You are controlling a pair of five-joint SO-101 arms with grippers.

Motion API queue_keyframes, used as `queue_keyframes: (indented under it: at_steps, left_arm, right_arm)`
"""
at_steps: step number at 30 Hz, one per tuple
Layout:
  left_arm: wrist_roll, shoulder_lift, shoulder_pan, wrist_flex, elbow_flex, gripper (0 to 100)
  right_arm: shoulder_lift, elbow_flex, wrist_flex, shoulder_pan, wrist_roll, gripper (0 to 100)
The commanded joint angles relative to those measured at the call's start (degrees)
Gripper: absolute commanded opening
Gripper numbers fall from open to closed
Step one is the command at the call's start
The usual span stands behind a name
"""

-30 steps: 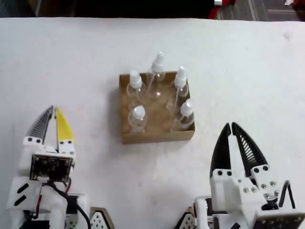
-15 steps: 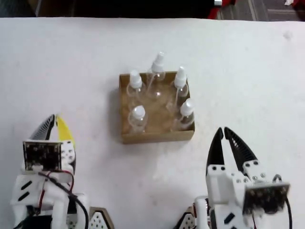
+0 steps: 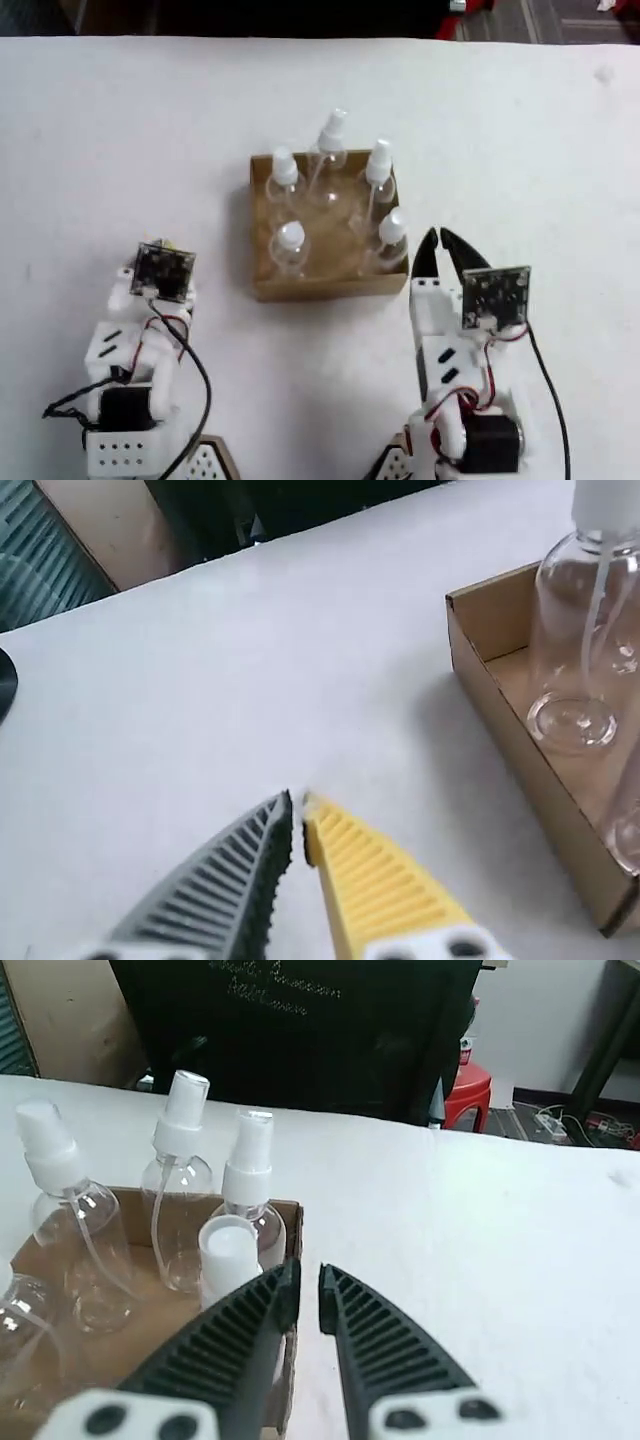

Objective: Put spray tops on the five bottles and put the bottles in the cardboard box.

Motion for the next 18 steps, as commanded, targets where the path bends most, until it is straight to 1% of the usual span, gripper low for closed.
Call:
queue_keyframes:
  at_steps: [1, 14, 18]
  left_arm:
    - [-0.4, -0.9, 0.6, -1.7, 0.1, 2]
    - [-0.4, -0.9, 0.6, 11.3, 0.1, 2]
    - [-0.4, -0.9, 0.6, 15.2, 0.1, 2]
  right_arm:
    - [-0.4, 5.1, -5.3, 0.5, 0.7, 2.2]
    - [-0.4, 20.7, -5.7, 0.5, 0.3, 2.2]
    - [-0.3, 21.4, -2.3, 0.6, 0.3, 2.1]
